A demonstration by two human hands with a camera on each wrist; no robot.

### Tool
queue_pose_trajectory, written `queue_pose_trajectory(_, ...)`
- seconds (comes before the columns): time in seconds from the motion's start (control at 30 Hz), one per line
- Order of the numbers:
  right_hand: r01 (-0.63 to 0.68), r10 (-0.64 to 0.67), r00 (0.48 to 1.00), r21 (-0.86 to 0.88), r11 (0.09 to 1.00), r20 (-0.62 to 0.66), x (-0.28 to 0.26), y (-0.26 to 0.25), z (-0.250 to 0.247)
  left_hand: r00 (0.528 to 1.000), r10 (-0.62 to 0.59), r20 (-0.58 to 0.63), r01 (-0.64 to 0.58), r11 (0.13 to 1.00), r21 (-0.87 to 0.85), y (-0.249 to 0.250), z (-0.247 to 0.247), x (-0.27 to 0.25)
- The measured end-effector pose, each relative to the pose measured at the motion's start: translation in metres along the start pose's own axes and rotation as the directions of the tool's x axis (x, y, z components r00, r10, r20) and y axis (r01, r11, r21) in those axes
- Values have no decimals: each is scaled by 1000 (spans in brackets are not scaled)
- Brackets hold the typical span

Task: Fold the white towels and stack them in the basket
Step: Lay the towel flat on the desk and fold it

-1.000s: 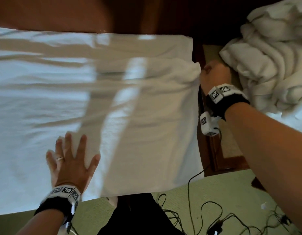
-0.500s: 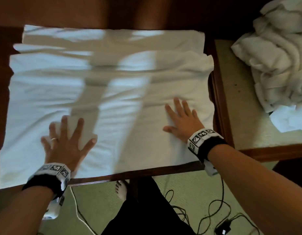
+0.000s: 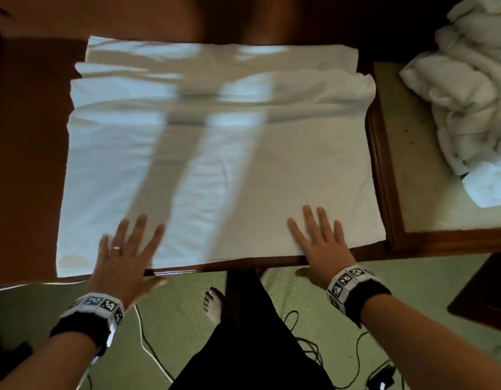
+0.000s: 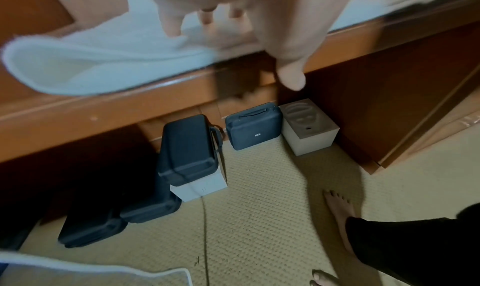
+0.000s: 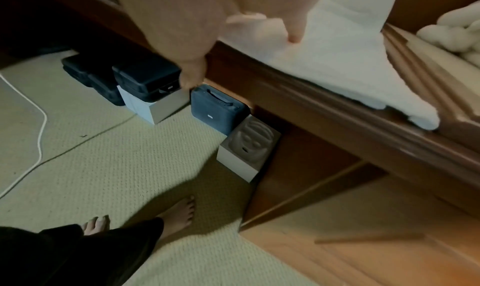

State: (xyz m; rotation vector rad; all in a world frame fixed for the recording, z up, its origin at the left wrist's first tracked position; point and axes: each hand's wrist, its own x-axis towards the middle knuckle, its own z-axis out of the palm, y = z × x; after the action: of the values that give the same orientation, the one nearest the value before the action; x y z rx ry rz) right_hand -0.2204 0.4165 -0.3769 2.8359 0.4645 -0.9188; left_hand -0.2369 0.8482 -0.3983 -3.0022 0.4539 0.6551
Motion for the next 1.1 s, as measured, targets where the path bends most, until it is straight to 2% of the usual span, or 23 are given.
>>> queue_pose_trajectory(0.1,4,-9,978,-24,1000,-207,-19,-10,20,994,3,-107,-3,1000,-1,9,5,-17)
queue_pose_trajectory(0.17,52,-66,962,-57,997,-263,-34,-10,25,982,61,-178,-59,998,16,14,6,-35)
queue_pose_trajectory(0.23,49,-70,961,-83,995,-267,-41,-3,24,987,95,-133,-89,995,49,8,2,-46)
queue_pose_trajectory(0.33,-80,70,960,-28,996,-271,-44,7,-9,1000,-29,1,29,998,63,-6,-16,-54)
queue_pose_trajectory(0.37,-153,142,963,-28,988,-227,-46,10,-27,996,-85,15,84,994,72,-10,-28,-54)
queue_pose_trajectory(0.43,-223,221,974,-54,973,-46,-49,17,-46,981,-180,77,175,983,60,-16,-48,-51)
queue_pose_trajectory(0.5,-259,254,949,-3,966,187,-53,21,-46,936,-207,283,199,978,56,-22,-63,-49)
queue_pose_trajectory(0.57,-270,246,925,46,962,288,-56,25,-38,874,-188,448,202,979,16,-26,-75,-49)
queue_pose_trajectory(0.6,-276,245,918,57,959,312,-58,28,-34,871,-182,456,210,978,-10,-26,-78,-51)
queue_pose_trajectory(0.7,-306,275,914,60,950,299,-68,28,-50,895,-203,396,231,973,-24,-31,-89,-54)
queue_pose_trajectory(0.77,-319,303,925,33,947,230,-67,32,-67,929,-213,304,248,965,-81,-36,-99,-53)
queue_pose_trajectory(0.83,-348,342,927,14,937,154,-61,37,-84,943,-258,212,290,947,-140,-47,-107,-46)
queue_pose_trajectory(0.93,-362,360,931,19,932,63,-50,44,-112,935,-321,151,345,922,-174,-60,-121,-32)
queue_pose_trajectory(1.1,-370,371,928,31,928,-31,-18,61,-151,930,-345,123,361,920,-150,-74,-142,4)
